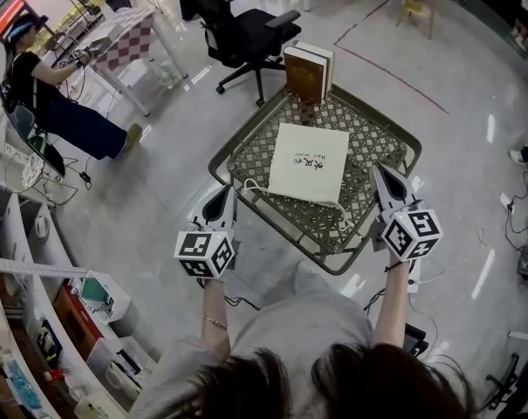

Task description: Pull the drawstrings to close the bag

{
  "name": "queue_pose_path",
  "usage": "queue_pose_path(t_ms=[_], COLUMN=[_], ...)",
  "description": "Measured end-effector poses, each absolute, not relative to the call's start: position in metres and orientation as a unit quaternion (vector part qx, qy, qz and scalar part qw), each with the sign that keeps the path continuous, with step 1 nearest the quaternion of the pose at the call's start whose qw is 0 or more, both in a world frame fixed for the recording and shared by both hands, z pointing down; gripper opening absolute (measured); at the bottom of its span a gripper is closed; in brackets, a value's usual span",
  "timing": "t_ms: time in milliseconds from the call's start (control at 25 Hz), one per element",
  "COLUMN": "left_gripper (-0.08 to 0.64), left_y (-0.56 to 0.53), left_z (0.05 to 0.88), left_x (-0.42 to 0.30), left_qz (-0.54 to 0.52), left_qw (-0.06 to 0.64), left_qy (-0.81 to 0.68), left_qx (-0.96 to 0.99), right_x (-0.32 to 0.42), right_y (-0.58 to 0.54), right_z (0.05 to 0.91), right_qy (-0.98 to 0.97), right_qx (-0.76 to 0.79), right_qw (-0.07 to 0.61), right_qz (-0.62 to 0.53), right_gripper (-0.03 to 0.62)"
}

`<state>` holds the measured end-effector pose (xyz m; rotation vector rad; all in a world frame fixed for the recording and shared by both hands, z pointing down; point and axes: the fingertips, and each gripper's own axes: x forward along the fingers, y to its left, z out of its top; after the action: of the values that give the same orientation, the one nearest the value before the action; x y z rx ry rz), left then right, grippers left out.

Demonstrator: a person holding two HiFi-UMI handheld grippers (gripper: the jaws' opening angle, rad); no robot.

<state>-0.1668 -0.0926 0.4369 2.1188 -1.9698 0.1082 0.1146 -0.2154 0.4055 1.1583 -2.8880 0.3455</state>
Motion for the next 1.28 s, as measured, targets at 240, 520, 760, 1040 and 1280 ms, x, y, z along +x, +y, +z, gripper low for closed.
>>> queue_pose_path(t_ms=[240, 520, 760, 1040, 1280], left_gripper=[0.023, 0.023, 0.023, 0.023, 0.023], left_y=[-0.113, -0.129, -0.146, -0.165, -0.179], left_z=[0.443, 0.458, 0.475, 0.51, 0.542], left_x=[-0.168, -0.171, -0.174, -0.182, -0.186], left_qz=[0.045, 0.048, 0.072, 0.132, 0.182], left_qw=[0.123, 0.142, 0.164, 0.199, 0.216], left_qy=[-0.68, -0.667, -0.642, -0.582, -0.528], left_qx=[0.722, 0.73, 0.746, 0.777, 0.8], right_x=[0.118, 0.113, 0.108, 0.101, 0.094], right_y=[-0.236, -0.245, -0.25, -0.257, -0.253], right_z=[0.41, 0.432, 0.453, 0.486, 0.52], right_qy=[-0.924, -0.923, -0.915, -0.896, -0.881], right_qx=[0.366, 0.361, 0.369, 0.396, 0.407], right_qw=[0.012, 0.032, 0.058, 0.096, 0.137], right_qz=[0.113, 0.133, 0.153, 0.178, 0.196], right_gripper=[0.021, 0.021, 0.021, 0.021, 0.021])
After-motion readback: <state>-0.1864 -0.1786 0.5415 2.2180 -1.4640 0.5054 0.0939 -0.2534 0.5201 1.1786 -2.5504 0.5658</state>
